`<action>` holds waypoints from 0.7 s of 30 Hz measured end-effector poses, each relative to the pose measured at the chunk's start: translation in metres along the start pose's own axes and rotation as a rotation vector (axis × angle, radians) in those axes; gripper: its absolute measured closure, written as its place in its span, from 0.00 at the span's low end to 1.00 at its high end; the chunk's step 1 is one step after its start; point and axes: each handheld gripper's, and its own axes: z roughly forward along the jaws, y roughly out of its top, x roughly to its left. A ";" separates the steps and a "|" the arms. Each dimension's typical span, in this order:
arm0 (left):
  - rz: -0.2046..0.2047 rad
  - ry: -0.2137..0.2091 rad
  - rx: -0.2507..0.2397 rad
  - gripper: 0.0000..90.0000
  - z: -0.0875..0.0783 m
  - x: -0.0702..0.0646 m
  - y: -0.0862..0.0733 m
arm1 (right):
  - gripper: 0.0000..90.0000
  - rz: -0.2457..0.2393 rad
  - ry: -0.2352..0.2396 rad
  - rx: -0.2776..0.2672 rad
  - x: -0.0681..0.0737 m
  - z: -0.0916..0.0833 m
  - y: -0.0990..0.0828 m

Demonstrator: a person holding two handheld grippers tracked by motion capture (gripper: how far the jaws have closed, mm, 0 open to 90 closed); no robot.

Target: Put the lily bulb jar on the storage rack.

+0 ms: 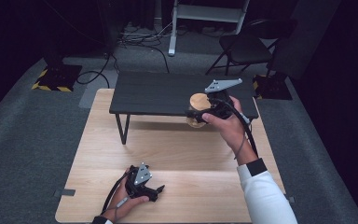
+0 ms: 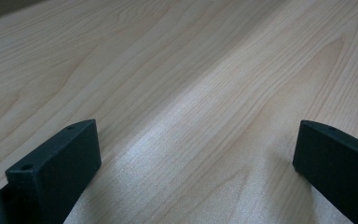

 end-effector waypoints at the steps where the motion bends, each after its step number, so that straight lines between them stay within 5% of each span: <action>1: 0.000 0.000 0.000 0.01 0.000 0.000 0.000 | 0.28 -0.001 -0.009 0.000 0.001 0.000 0.002; 10: -0.001 0.001 -0.001 0.01 0.000 0.000 0.000 | 0.28 0.022 -0.115 -0.017 -0.001 0.014 0.008; 21: -0.002 0.003 0.000 0.01 0.000 0.000 0.000 | 0.28 0.064 -0.159 -0.008 -0.010 0.033 0.006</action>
